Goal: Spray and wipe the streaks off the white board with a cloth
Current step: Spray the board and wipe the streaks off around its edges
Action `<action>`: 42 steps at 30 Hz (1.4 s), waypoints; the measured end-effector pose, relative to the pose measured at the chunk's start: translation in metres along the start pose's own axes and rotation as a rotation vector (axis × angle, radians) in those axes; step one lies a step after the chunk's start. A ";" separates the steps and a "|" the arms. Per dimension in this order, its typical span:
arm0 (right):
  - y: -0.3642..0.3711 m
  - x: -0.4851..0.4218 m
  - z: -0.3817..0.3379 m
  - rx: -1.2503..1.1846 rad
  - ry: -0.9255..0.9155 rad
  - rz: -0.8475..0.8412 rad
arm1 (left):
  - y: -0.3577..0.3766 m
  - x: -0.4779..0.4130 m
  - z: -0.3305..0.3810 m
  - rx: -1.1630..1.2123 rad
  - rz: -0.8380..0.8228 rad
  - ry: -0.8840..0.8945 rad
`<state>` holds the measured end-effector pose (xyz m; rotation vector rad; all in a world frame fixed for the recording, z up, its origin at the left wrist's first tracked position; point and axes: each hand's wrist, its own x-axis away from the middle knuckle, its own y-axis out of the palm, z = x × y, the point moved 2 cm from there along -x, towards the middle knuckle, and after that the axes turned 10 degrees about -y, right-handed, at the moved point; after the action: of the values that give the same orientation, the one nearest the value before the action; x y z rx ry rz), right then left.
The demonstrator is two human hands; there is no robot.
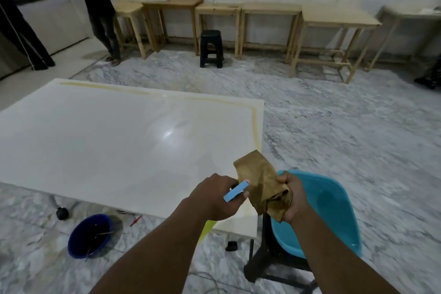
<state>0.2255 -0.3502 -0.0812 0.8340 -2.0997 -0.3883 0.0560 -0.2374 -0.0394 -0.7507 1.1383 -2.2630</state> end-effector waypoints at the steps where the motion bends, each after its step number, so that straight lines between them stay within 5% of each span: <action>1: 0.000 -0.002 -0.002 -0.003 -0.015 0.006 | -0.001 -0.006 0.001 -0.001 -0.002 0.017; 18: 0.027 -0.144 -0.056 -0.109 -0.028 0.085 | -0.025 -0.176 -0.004 -0.119 -0.040 0.051; 23: 0.056 -0.221 -0.116 0.024 -0.108 0.206 | -0.056 -0.257 -0.016 0.044 0.019 0.042; 28: 0.101 -0.342 -0.191 0.715 -0.453 0.393 | -0.079 -0.320 -0.032 0.235 0.158 -0.085; 30: 0.113 -0.385 -0.201 0.999 -0.587 0.337 | -0.080 -0.335 -0.036 0.261 0.162 -0.100; 35: 0.099 -0.485 -0.171 1.759 -0.478 0.119 | -0.071 -0.377 -0.054 0.276 0.161 -0.113; 38: 0.098 -0.511 -0.173 1.949 -0.709 0.167 | -0.068 -0.391 -0.062 0.317 0.170 -0.109; 42: 0.082 -0.540 -0.164 2.042 -0.756 0.074 | -0.063 -0.404 -0.065 0.330 0.165 -0.101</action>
<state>0.5578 0.0797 -0.2529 1.7205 -2.6479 2.1649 0.2947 0.0912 -0.1207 -0.6072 0.7261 -2.1714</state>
